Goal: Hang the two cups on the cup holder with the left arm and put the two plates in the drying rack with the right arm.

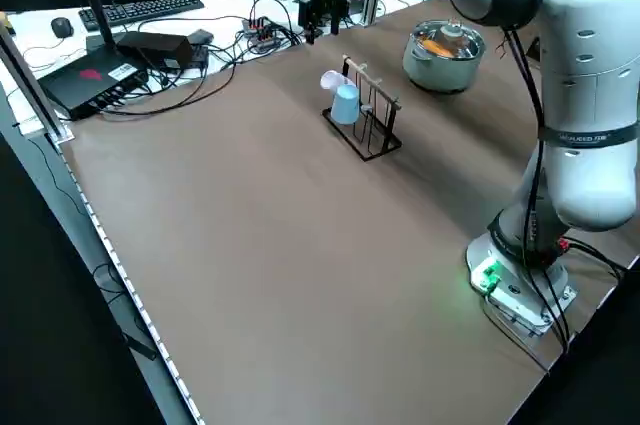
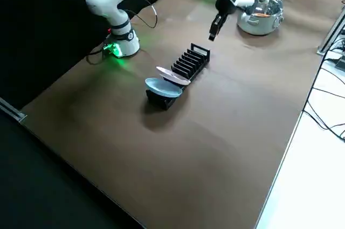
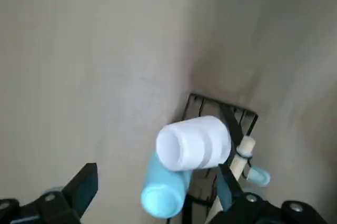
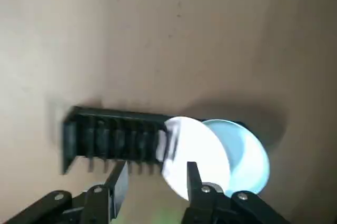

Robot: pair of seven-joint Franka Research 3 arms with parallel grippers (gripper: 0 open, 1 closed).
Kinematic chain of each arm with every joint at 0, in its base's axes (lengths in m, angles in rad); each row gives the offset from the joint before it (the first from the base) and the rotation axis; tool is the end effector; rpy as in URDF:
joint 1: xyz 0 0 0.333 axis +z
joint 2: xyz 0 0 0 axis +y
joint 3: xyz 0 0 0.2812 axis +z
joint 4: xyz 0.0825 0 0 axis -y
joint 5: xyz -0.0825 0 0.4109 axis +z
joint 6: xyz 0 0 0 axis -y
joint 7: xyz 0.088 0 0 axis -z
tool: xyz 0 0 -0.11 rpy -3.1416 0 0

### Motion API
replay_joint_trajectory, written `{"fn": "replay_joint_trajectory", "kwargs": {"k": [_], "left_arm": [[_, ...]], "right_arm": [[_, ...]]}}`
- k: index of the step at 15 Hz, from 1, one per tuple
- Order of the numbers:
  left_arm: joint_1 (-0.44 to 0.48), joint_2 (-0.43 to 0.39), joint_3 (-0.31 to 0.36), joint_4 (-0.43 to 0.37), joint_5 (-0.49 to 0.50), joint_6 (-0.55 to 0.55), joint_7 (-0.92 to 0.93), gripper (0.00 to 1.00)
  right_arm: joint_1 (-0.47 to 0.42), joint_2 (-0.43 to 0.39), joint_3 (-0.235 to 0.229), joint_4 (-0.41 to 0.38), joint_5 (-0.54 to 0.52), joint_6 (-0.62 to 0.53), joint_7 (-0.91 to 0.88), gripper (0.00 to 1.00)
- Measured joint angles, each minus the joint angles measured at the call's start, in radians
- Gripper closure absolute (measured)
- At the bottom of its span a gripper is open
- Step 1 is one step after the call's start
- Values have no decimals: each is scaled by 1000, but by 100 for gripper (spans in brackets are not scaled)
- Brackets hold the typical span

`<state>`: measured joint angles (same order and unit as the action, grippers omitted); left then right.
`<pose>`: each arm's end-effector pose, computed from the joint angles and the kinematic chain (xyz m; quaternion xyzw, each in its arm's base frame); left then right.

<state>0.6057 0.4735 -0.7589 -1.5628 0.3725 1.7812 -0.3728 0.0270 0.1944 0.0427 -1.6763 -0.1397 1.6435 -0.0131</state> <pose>0.6655 -0.0147 0.3769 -0.9951 -0.0773 0.0523 0.0330 0.6130 0.0271 0.4243 0.9900 0.0540 -0.1111 0.0676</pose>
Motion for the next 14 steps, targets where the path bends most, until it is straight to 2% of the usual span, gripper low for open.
{"fn": "replay_joint_trajectory", "kwargs": {"k": [1, 3, 4, 8, 10, 11, 14], "left_arm": [[0, -12, -1, 13, 0, -22, 44, 0], [-1, -30, -3, 42, 0, -66, 128, 0], [-1, -38, -11, 63, 0, -93, 169, 0], [-8, -60, -37, 84, 0, -127, 179, 0], [-30, -75, -39, 103, 0, -143, 181, 0], [-57, -88, -19, 112, 1, -145, 181, 0], [-203, -145, 147, 123, -23, -152, 181, 0]], "right_arm": [[-7, -7, 0, 29, 33, -18, 0, 46], [-13, -24, 0, 89, 63, -64, -1, 33], [-12, -40, 6, 147, 76, -138, -1, 31], [-11, -77, 13, 203, 103, -206, 0, 1], [-13, -102, 9, 208, 143, -223, 0, 0], [-14, -115, 6, 210, 161, -242, -1, 0], [5, -154, -9, 210, 185, -277, -1, 0]]}}
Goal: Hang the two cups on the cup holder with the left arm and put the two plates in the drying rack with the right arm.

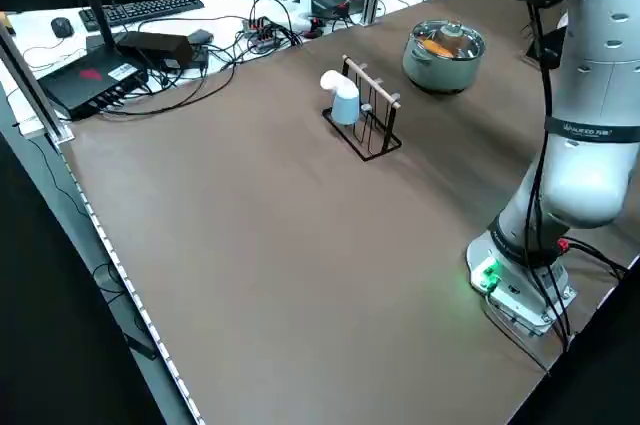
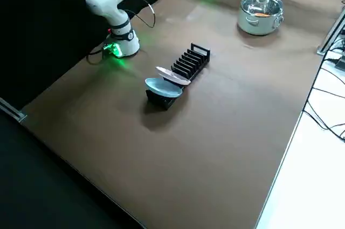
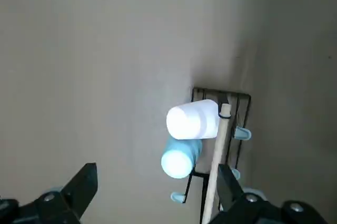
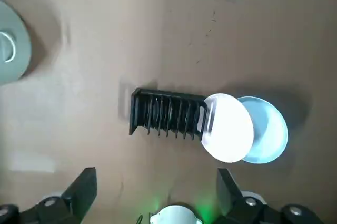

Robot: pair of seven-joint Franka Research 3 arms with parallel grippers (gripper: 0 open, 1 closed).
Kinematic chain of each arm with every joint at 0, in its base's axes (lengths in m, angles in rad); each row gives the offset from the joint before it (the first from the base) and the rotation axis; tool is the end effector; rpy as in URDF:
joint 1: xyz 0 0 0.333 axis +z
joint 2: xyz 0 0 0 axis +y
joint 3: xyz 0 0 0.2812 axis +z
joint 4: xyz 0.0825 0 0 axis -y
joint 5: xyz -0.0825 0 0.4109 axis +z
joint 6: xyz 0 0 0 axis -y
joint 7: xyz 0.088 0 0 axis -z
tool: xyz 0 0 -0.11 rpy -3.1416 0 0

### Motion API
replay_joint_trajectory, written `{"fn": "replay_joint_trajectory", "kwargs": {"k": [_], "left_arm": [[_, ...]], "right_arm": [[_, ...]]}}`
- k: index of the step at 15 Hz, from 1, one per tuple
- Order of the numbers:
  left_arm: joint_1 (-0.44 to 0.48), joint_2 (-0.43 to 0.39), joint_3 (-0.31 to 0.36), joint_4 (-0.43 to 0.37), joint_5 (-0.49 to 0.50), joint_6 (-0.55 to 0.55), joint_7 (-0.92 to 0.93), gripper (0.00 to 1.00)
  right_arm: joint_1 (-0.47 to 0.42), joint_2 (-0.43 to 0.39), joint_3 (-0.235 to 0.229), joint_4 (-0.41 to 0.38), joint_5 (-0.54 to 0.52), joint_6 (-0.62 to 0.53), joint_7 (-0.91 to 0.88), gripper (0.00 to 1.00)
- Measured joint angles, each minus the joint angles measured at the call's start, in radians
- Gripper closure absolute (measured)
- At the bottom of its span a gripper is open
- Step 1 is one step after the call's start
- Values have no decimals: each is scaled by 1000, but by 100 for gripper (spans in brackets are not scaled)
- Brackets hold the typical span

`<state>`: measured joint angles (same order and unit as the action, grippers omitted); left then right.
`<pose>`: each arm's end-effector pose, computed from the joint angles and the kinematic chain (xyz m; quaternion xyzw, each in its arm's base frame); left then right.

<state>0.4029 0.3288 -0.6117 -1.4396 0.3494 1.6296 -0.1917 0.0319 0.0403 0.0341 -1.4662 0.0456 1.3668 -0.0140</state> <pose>0.6540 -0.0548 0.4854 -0.9959 0.0168 0.0231 0.0864 0.5687 0.0429 0.5983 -0.9964 -0.0430 0.0703 0.0215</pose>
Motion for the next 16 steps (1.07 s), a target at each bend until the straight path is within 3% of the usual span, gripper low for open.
{"fn": "replay_joint_trajectory", "kwargs": {"k": [3, 5, 7, 11, 16], "left_arm": [[-153, -64, 204, 2, -117, -2, 1, 0], [-241, -113, 330, 2, -205, -5, 29, 0], [-300, -161, 413, 1, -252, -35, 57, 0], [-328, -224, 435, -23, -265, -104, 98, 0], [-328, -231, 436, -38, -265, -104, 121, 0]], "right_arm": [[50, -59, -56, -58, 1, 54, 0, 0], [52, -117, -64, -144, 0, 127, -6, 0], [54, -155, -64, -198, 0, 151, -6, 0], [54, -170, -69, -222, -1, 161, -11, 0], [58, -170, -72, -228, -39, 167, -16, 0]]}}
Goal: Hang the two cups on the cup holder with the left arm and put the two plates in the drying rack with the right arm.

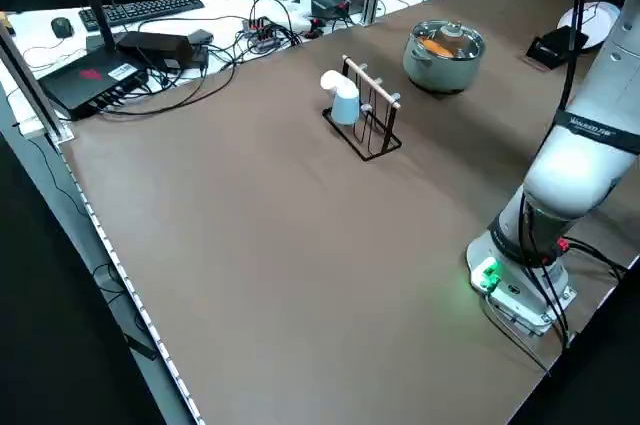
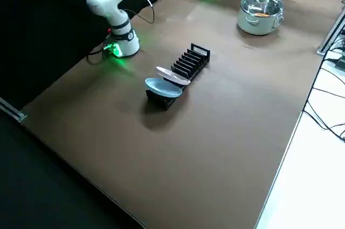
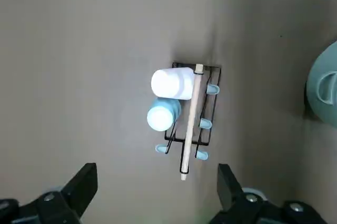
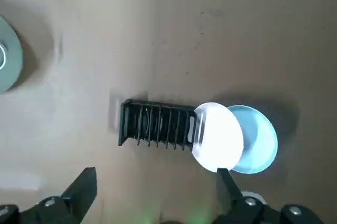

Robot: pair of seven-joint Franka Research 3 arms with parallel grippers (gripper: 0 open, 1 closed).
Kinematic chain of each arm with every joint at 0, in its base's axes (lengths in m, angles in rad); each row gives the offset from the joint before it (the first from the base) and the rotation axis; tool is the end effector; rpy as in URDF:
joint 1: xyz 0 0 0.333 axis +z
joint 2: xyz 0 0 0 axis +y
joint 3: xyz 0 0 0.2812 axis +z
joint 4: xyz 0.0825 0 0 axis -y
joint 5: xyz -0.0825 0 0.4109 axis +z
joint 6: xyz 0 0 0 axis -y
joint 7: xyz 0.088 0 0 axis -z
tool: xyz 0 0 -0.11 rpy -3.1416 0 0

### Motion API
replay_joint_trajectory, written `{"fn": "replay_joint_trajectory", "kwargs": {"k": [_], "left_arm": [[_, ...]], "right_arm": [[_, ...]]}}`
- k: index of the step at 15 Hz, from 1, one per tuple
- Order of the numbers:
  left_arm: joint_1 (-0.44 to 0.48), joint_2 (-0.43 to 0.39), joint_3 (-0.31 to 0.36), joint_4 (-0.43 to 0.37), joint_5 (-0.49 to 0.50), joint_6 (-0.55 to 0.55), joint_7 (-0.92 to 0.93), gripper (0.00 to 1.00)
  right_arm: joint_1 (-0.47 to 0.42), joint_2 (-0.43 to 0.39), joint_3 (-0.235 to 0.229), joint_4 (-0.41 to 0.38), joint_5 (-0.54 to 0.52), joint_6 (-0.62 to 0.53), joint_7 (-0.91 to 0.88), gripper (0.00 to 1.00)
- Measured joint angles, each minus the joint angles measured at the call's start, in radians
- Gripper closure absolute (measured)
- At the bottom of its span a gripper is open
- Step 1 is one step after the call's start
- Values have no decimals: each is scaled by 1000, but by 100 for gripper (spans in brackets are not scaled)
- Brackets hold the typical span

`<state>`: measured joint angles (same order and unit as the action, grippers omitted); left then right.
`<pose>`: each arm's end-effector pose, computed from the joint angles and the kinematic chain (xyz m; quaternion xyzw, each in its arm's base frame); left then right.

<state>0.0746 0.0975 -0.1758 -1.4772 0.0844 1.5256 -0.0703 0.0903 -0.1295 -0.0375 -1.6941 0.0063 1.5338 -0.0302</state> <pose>0.6012 -0.0468 0.5727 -0.9990 0.0143 0.0208 0.0356 0.5397 0.0281 0.5948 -0.9990 -0.0417 0.0155 0.0054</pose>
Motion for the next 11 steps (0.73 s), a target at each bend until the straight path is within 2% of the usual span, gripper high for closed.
{"fn": "replay_joint_trajectory", "kwargs": {"k": [11], "left_arm": [[13, 0, -1, -3, 0, 0, 54, 0]], "right_arm": [[6, 0, 1, -1, -7, -3, -1, 0]]}}
